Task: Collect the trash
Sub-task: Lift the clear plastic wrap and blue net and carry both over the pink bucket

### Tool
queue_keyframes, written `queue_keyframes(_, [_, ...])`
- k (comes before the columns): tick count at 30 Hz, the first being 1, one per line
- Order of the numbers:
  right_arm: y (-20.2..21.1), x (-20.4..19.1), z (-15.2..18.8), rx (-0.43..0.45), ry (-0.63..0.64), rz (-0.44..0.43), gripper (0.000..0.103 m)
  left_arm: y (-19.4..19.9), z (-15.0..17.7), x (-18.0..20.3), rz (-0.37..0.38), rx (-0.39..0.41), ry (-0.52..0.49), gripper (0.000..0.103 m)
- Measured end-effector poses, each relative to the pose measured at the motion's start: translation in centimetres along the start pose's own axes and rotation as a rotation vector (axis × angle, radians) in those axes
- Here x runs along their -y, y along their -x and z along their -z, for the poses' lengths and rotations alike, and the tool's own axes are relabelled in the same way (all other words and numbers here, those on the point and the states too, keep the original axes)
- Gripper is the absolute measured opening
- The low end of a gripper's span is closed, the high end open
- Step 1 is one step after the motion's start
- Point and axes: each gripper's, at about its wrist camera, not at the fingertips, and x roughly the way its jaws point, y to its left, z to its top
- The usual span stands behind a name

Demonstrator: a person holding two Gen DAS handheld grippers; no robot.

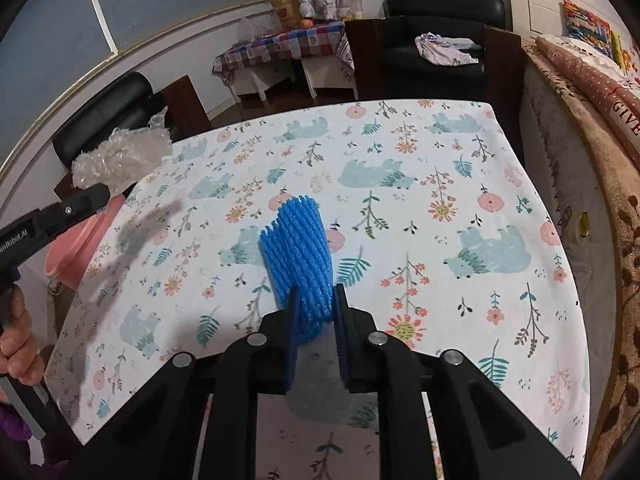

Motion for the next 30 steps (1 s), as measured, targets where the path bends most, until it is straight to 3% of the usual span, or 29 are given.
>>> queue_keyframes(11, [0.6,-5.4,-1.7,0.037,0.084,-0.051,0.015,2.6,0.6,-3.4,-0.027,0.038,0.060,0.009])
queue_keyframes(30, [-0.5,-17.7,-4.8,0.056,0.228,-0.196,0.015,8.3,1.7,-11.6,-0.205,0.123,0.187,0.009])
